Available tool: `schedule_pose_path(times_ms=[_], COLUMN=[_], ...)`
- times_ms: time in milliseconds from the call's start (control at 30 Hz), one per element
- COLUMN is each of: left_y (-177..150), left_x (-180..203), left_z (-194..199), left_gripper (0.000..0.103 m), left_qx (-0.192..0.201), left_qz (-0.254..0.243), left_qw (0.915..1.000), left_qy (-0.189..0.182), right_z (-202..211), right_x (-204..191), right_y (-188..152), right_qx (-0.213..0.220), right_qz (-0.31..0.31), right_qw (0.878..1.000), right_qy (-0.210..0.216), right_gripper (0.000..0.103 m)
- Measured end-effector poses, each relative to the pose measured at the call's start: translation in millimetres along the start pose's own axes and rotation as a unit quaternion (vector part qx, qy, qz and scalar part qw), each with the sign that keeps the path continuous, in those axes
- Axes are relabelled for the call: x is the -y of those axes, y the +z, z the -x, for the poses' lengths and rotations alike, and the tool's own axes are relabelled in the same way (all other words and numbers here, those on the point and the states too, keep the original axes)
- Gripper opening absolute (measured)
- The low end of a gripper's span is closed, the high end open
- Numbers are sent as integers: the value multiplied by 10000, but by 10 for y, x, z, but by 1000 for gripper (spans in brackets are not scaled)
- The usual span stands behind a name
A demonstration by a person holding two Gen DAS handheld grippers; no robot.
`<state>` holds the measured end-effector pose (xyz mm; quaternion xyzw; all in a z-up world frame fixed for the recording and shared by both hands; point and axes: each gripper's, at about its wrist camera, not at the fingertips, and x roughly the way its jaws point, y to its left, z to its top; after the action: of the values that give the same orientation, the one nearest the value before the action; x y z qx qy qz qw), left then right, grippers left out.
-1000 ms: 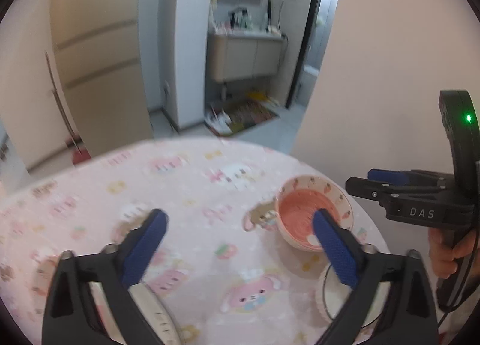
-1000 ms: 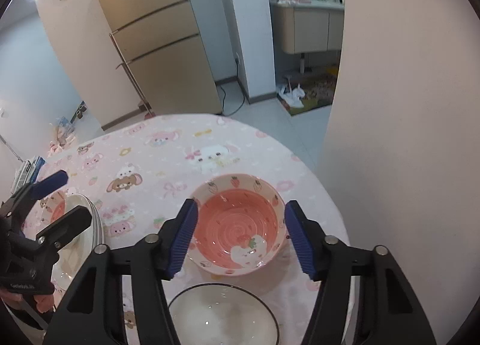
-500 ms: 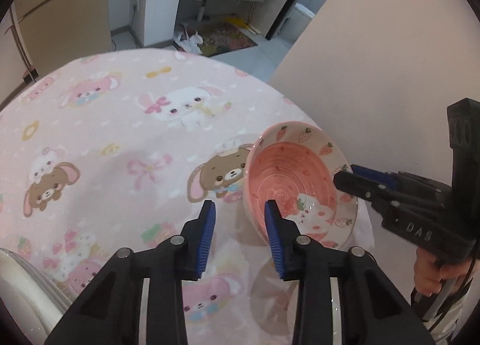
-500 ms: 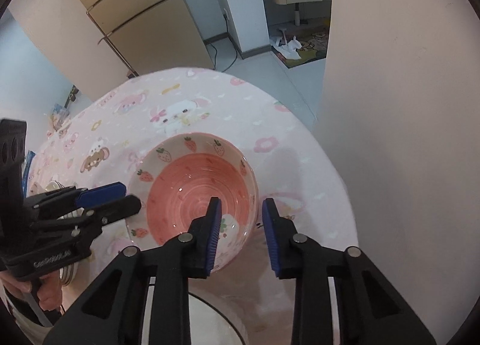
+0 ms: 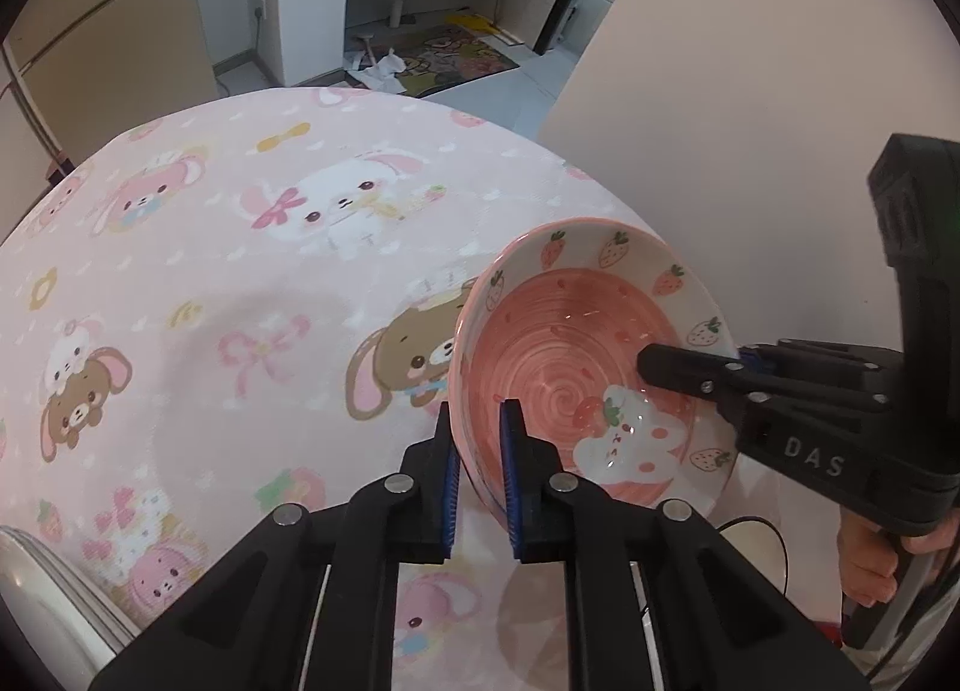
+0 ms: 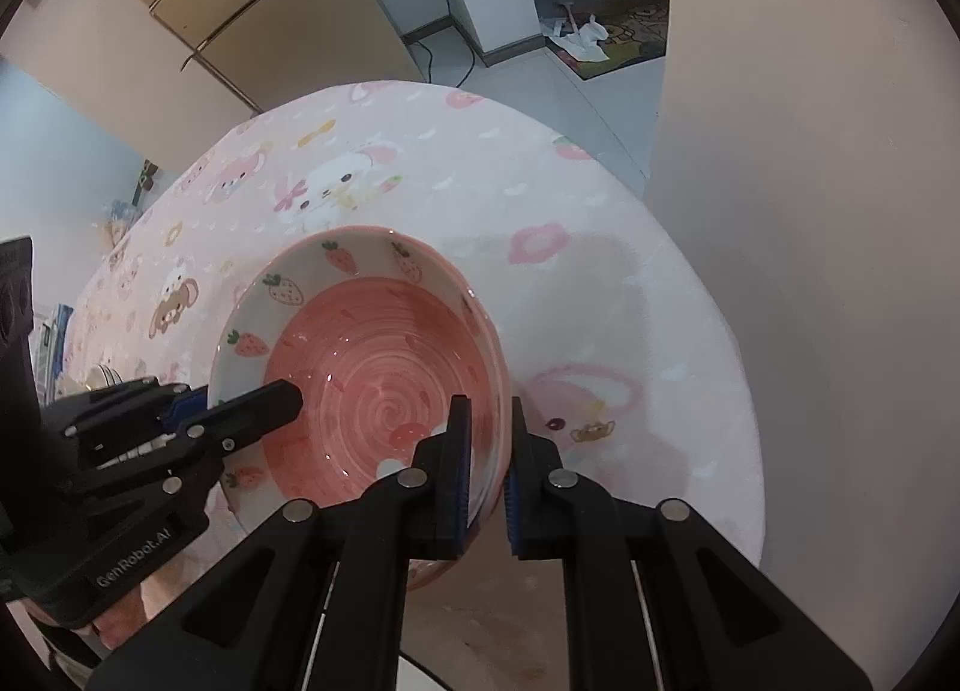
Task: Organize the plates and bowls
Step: 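Lift the pink bowl with both grippers and carry it over the stack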
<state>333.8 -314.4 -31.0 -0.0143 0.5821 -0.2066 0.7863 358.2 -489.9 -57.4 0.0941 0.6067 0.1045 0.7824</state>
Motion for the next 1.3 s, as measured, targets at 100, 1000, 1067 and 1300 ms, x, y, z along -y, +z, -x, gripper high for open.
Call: schedule_pose_path(times_ms=[100,1000,1067,1300], left_y=[-25,-1069,-1185,-1534], left_x=[-33,-1030,-1155,-1577], left_z=[83,2477,2573,2841], left_gripper=[13,9,9,9], left_qx=[26,1768,1801,1977], left_qz=[6,266,325,501], left_qw=[10000,9832,9823,9769], left_qy=[-28,364,393,633], right_z=[76,1314,1307,1151], right_x=[-90,-2151,-2368,-2916], right_y=[-4,-612,-685,-832], right_qx=[139,1261,1252,1208], right_qz=[82,1252,1396,1727], right_qw=[9997,9839,9821,9768], right_qy=[-158,198,181,379], right_gripper=[7,7,7,7])
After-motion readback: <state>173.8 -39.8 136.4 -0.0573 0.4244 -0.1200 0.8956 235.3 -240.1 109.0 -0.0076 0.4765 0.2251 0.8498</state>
